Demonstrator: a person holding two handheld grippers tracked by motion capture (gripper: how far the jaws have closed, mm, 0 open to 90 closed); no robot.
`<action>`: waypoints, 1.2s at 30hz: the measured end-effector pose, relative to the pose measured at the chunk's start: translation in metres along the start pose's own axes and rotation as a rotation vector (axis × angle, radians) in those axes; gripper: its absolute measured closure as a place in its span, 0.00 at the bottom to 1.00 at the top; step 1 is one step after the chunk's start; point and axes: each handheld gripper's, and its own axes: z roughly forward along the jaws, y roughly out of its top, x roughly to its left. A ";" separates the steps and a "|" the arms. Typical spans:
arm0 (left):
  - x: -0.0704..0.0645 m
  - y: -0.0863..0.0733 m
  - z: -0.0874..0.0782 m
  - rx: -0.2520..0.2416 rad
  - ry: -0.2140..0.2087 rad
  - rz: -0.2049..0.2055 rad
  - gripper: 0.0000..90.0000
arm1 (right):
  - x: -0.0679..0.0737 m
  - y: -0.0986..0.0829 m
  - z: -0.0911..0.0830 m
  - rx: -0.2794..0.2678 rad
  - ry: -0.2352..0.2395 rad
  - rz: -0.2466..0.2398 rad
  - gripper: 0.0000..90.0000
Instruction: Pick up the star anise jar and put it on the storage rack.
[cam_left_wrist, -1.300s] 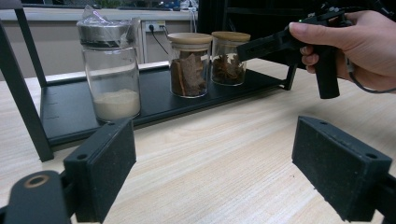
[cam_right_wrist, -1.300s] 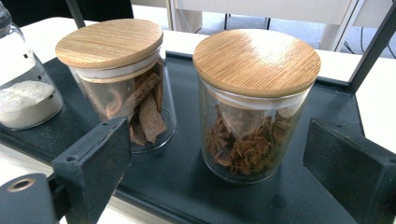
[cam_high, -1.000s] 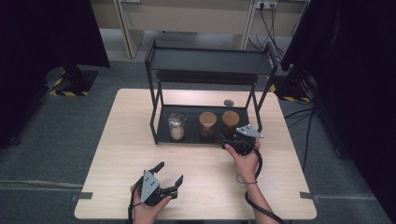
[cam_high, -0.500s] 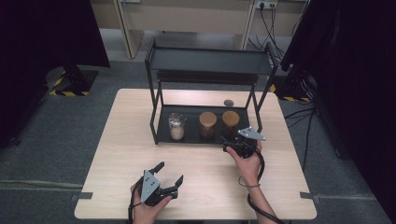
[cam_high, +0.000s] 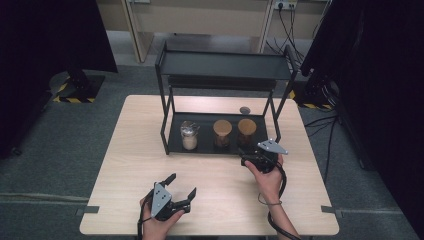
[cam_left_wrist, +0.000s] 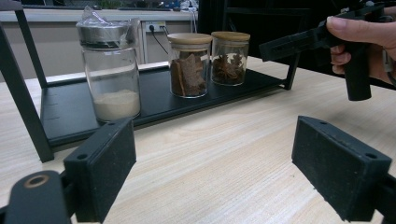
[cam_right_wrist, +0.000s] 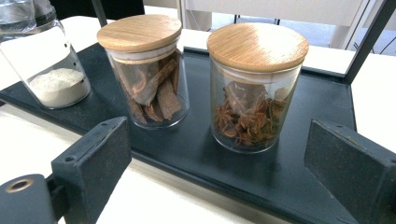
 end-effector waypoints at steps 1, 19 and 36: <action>0.000 0.000 0.000 0.000 0.000 0.000 0.15 | 0.000 0.000 -0.001 0.000 0.001 0.001 0.09; 0.000 0.000 0.000 -0.001 0.003 0.000 0.15 | 0.000 -0.003 -0.014 -0.006 0.009 -0.005 0.08; 0.000 0.000 0.000 -0.002 0.004 0.000 0.15 | -0.001 -0.006 -0.024 -0.008 0.016 -0.005 0.08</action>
